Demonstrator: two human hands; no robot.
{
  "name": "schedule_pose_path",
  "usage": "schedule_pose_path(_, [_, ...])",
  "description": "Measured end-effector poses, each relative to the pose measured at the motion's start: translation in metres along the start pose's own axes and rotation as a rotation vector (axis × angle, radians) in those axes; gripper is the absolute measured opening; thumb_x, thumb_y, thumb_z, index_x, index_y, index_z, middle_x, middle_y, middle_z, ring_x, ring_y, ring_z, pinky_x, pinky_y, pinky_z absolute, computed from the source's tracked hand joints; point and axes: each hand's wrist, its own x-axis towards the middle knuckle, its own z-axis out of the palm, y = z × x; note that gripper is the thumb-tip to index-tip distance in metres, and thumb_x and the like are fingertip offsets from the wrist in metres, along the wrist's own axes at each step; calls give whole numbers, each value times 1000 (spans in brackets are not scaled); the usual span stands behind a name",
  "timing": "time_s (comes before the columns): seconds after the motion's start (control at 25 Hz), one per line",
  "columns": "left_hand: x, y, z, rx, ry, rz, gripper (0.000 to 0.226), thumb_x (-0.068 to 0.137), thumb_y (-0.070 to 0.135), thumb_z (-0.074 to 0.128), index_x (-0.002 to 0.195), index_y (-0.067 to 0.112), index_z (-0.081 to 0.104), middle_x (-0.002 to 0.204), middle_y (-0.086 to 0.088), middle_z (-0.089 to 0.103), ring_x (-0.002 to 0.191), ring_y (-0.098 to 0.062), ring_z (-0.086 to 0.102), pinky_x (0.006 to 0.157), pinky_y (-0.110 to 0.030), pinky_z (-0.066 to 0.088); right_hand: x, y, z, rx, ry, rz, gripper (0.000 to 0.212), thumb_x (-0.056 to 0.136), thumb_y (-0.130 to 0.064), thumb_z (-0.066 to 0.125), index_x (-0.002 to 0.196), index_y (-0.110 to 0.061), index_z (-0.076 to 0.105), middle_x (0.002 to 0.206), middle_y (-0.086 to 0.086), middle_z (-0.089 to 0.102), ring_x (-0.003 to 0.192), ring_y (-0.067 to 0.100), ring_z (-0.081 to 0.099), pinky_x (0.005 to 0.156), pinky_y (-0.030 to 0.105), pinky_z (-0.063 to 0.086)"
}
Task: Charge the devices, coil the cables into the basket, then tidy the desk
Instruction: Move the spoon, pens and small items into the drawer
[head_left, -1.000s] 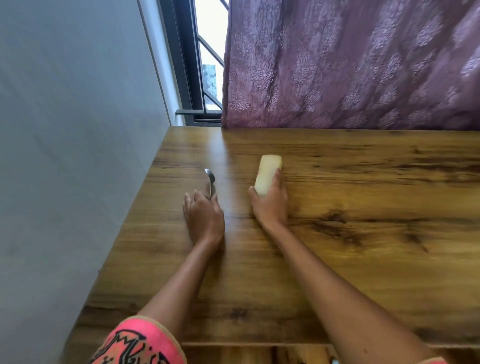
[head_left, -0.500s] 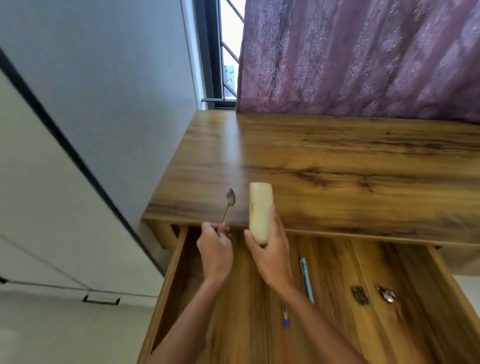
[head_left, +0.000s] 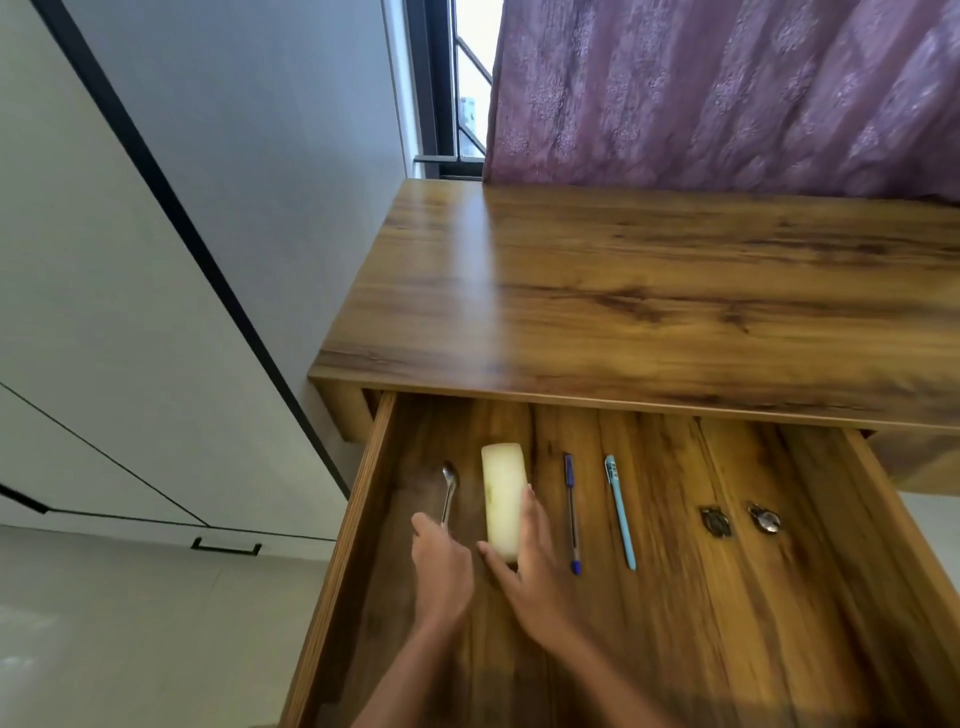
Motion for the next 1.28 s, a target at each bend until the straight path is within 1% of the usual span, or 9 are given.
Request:
schedule_pose_path(0.12, [19, -5, 4, 62, -25, -45, 31, 92, -4, 39, 123, -1, 40, 117, -17, 52, 105, -28, 54, 90, -39, 50, 13, 15, 11, -10, -19, 46, 83, 92, -51, 42, 132, -34, -29, 156, -8, -14, 143, 13, 9, 110, 28, 24])
schedule_pose_path(0.2, [29, -8, 7, 119, -6, -45, 35, 89, -7, 40, 123, -1, 41, 126, -17, 47, 117, -29, 47, 102, -41, 42, 21, 24, 17, -29, -23, 56, 84, 92, -53, 41, 131, -36, -31, 153, -12, -18, 144, 14, 7, 112, 32, 22])
schedule_pose_path(0.32, [38, -16, 13, 265, 65, 5, 34, 89, -4, 43, 123, -3, 45, 142, -20, 35, 138, -31, 23, 117, -44, 17, 27, 31, 22, -75, -34, 47, 85, 91, -55, 41, 131, -36, -32, 143, -17, -27, 145, 16, 2, 116, 39, 18])
schedule_pose_path(0.4, [40, -22, 17, 361, 86, 50, 34, 91, 3, 44, 125, -3, 45, 146, -21, 29, 141, -32, 16, 118, -46, 13, 29, 33, 25, -123, -43, 54, 88, 90, -57, 41, 130, -35, -34, 142, -15, -31, 145, 17, -1, 117, 44, 17])
schedule_pose_path(0.52, [37, -23, 14, 423, 74, 127, 39, 93, 10, 44, 130, -2, 42, 147, -19, 27, 141, -32, 16, 117, -46, 18, 28, 35, 27, -140, -43, 65, 92, 89, -57, 44, 130, -32, -34, 142, -13, -30, 145, 17, -2, 117, 43, 16])
schedule_pose_path(0.68, [38, -28, 4, 744, 49, 255, 36, 93, 18, 40, 126, 4, 46, 140, -17, 36, 132, -31, 32, 110, -40, 32, 31, 32, 26, -138, -34, 76, 94, 89, -55, 46, 132, -28, -32, 148, -10, -27, 144, 16, -6, 118, 40, 13])
schedule_pose_path(0.88, [41, -25, 0, 1068, -19, 344, 37, 96, 26, 38, 127, 8, 47, 130, -15, 48, 120, -29, 48, 105, -36, 38, 30, 29, 28, -124, -35, 77, 98, 88, -55, 49, 137, -22, -29, 156, -1, -18, 144, 17, -8, 117, 37, 12])
schedule_pose_path(1.08, [25, -14, -7, 1038, 19, 408, 42, 95, 32, 39, 129, 8, 45, 132, -13, 50, 125, -28, 45, 110, -38, 33, 21, 25, 15, -161, 21, 28, 91, 89, -53, 48, 146, -19, -15, 157, 0, -15, 145, 17, -5, 118, 40, 15])
schedule_pose_path(1.28, [-20, -13, -25, 943, 38, 481, 49, 96, 38, 37, 137, 10, 39, 151, -12, 31, 142, -29, 20, 116, -39, 17, -10, 20, -2, -174, 67, -23, 83, 91, -53, 44, 148, -19, -5, 157, -2, -13, 144, 15, 0, 113, 38, 16])
